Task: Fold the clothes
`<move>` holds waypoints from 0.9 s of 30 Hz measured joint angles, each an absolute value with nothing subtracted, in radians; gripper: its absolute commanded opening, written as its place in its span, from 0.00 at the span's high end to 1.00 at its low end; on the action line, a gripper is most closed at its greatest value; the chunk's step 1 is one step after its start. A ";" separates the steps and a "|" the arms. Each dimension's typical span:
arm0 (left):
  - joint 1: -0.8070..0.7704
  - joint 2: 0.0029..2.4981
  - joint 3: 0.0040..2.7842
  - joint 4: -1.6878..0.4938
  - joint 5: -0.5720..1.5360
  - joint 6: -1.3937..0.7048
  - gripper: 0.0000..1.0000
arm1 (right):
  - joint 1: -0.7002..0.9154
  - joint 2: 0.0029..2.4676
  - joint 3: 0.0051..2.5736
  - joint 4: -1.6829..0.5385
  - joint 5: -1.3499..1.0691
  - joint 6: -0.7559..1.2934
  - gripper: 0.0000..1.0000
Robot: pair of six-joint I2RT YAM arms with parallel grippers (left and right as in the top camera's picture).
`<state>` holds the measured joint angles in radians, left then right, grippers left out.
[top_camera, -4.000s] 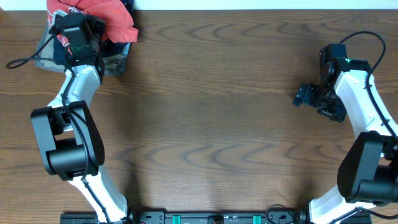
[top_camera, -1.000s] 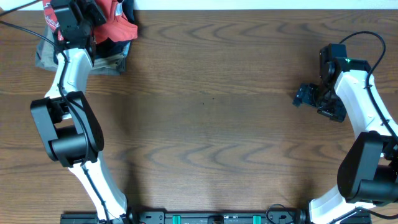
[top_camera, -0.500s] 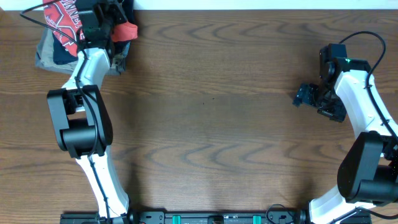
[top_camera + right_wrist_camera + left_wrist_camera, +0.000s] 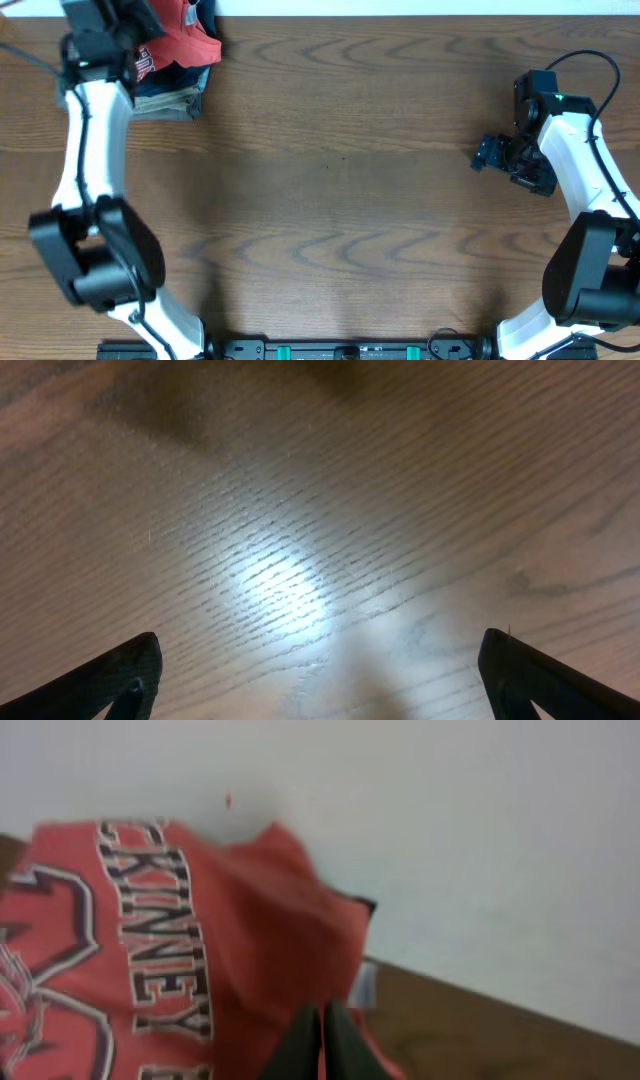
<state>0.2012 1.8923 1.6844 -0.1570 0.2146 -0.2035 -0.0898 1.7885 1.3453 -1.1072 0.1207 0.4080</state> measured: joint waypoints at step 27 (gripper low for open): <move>0.186 2.140 1.679 -0.059 0.282 -0.182 0.94 | -0.090 1.789 1.345 -1.107 0.121 0.408 0.01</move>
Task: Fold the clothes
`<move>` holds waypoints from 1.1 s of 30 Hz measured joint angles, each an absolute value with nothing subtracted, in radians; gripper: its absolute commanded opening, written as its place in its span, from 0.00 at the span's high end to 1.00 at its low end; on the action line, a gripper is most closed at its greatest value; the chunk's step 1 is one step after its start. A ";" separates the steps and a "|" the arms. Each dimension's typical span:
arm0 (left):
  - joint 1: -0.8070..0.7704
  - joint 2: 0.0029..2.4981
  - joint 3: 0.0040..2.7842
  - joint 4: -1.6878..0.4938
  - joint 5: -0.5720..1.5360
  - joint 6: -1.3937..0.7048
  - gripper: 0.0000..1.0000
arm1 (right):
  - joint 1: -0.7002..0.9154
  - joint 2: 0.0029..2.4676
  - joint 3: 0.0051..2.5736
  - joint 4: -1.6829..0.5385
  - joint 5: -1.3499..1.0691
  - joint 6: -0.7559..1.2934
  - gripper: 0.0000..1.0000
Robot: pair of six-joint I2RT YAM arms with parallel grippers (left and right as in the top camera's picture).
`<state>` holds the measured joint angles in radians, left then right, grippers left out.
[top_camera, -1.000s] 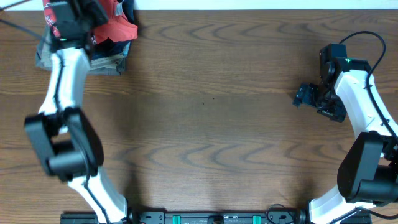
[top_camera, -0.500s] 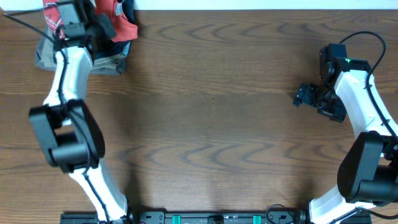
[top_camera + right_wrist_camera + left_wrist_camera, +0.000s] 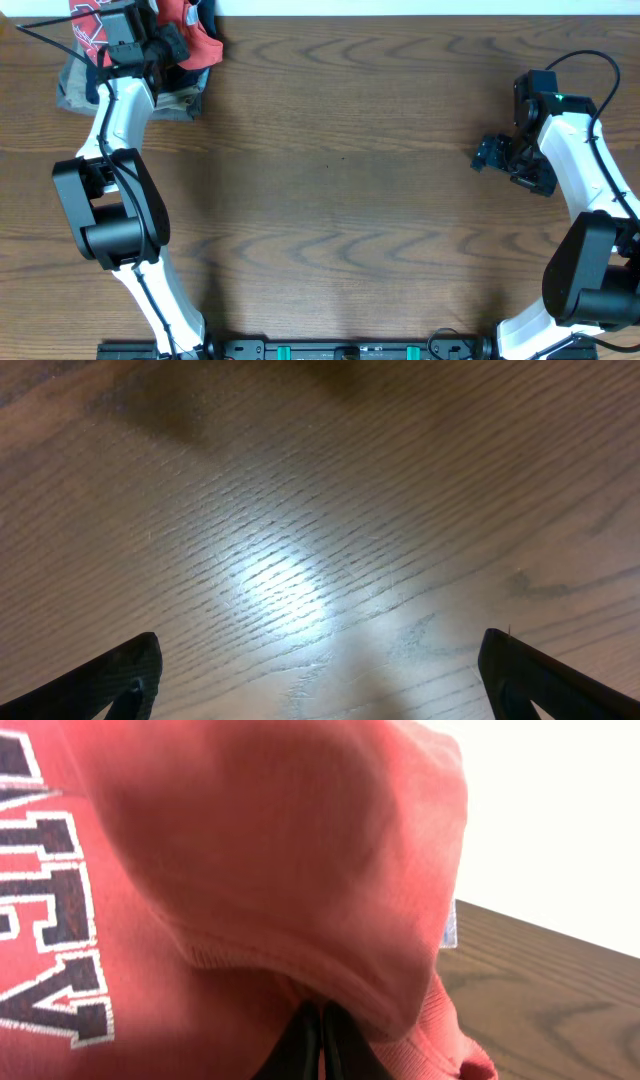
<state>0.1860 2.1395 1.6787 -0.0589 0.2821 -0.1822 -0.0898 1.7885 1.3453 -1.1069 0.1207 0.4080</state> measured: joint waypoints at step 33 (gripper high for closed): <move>0.191 2.285 1.679 0.635 -0.041 -0.183 0.83 | -0.090 1.789 1.345 -1.107 0.121 0.408 0.01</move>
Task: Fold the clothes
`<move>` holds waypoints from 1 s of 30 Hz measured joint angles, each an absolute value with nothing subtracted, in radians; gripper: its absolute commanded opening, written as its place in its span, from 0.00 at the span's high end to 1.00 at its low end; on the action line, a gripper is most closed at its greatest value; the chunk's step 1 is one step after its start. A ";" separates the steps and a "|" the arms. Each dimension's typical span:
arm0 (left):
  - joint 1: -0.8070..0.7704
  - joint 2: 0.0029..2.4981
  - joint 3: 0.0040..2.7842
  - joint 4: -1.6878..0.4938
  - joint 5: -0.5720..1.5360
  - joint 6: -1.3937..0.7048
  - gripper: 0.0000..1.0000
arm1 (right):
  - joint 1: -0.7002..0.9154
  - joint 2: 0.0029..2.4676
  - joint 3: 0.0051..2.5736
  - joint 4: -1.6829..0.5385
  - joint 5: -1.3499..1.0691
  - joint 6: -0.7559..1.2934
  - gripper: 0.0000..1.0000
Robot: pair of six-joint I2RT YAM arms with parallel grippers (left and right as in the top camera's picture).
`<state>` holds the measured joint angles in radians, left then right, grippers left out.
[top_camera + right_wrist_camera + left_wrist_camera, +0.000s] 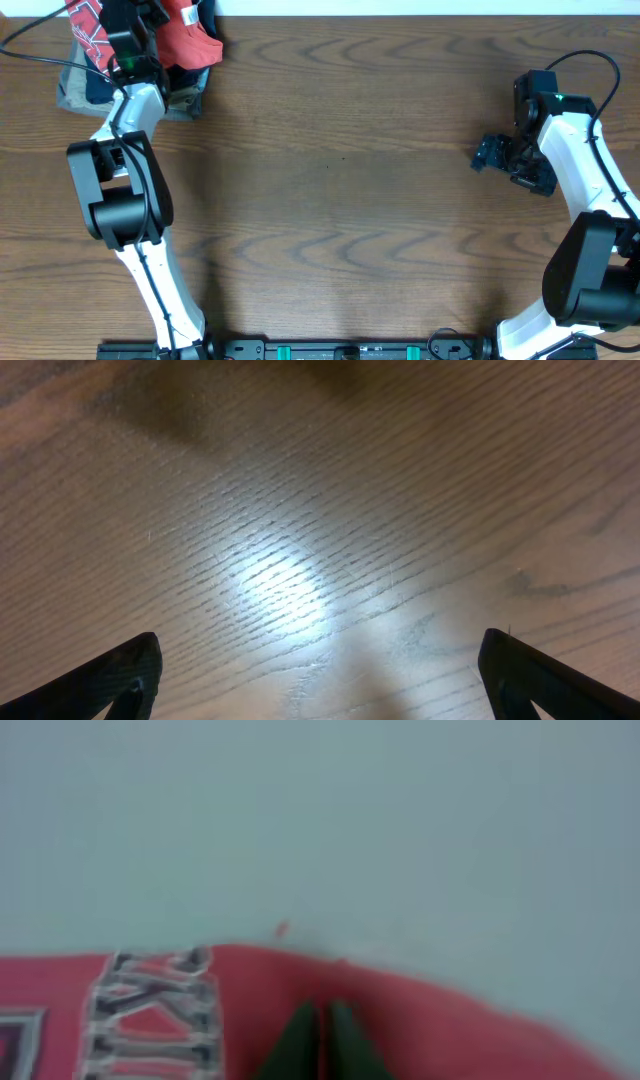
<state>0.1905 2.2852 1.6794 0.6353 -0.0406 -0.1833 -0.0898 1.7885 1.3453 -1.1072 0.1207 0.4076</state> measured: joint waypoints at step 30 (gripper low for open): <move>0.278 2.256 1.689 0.196 -0.089 -0.186 0.02 | -0.090 1.789 1.345 -1.106 0.121 0.408 0.01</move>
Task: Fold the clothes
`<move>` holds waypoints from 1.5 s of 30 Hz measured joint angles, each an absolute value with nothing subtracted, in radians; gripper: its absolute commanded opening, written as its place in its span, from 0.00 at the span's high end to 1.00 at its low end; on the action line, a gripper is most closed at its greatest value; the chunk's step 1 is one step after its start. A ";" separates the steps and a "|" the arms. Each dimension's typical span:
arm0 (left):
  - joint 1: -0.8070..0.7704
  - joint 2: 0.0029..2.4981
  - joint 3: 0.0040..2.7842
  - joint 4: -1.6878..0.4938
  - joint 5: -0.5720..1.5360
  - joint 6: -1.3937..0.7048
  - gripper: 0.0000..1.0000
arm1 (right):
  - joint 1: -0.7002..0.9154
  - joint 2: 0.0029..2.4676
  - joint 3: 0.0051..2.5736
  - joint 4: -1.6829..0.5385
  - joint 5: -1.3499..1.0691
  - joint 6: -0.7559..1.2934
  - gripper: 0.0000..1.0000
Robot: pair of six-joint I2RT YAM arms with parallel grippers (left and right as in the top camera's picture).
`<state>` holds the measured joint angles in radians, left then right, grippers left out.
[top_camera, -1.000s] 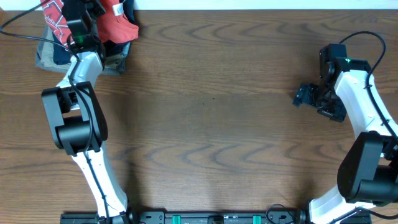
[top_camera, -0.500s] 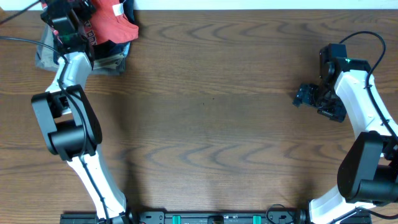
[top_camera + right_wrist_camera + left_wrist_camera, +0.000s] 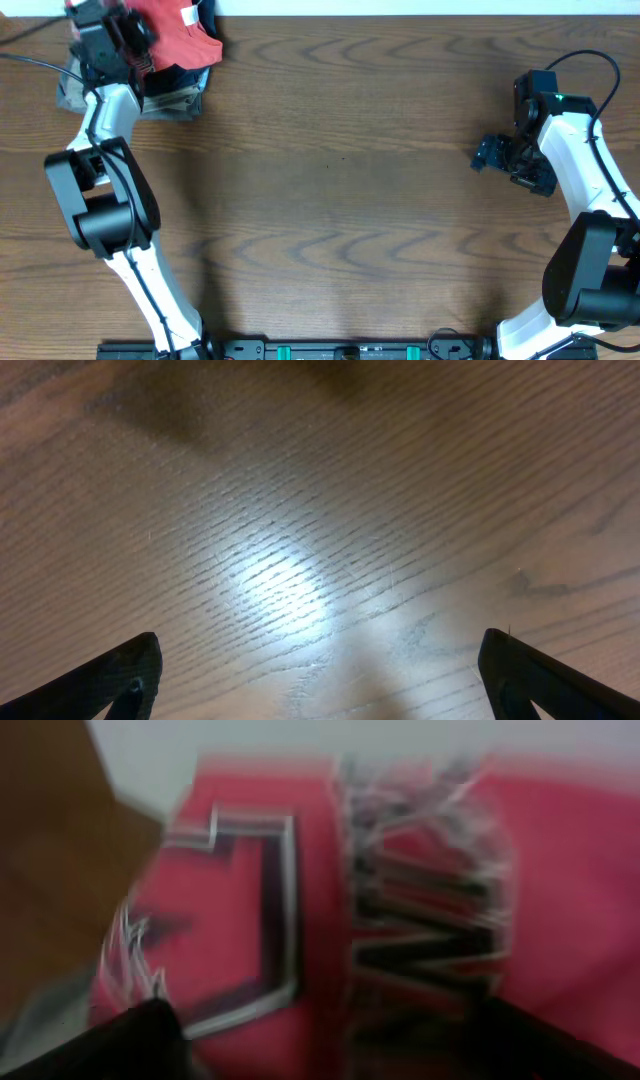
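A red shirt (image 3: 182,32) with dark lettering lies on top of a pile of folded clothes (image 3: 170,98) at the table's far left corner. My left gripper (image 3: 105,40) hovers at the shirt's left side. In the left wrist view the blurred shirt print (image 3: 400,900) fills the frame, and the left gripper (image 3: 340,1042) stands open, its fingers wide apart and holding nothing. My right gripper (image 3: 490,155) is far off at the right, open over bare wood (image 3: 320,680).
The wooden table (image 3: 340,200) stretches between the two arms. A white wall edge runs along the back, just behind the pile. A grey garment (image 3: 72,92) sticks out at the pile's left.
My left gripper was shut on the red shirt with the wall in its view. It is now open, a little further left, looking down on the shirt's print. The right arm has not moved.
My left gripper was shut on the red shirt at the corner pile. It stayed shut on it with fabric bunched over the fingers, then faced the wall. Now the shirt lies on the pile and the gripper is open. The right arm stayed still throughout.
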<state>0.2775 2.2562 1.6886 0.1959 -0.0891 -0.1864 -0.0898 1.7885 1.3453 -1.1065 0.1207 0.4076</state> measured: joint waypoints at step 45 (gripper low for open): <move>0.176 1.061 1.500 -1.259 0.241 -0.265 0.02 | -0.089 1.789 1.345 -1.106 0.121 0.408 0.01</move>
<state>0.1761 1.0611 1.4998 -1.2587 0.2413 -0.2649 -0.0895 1.7885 1.3453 -1.1061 0.1207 0.4080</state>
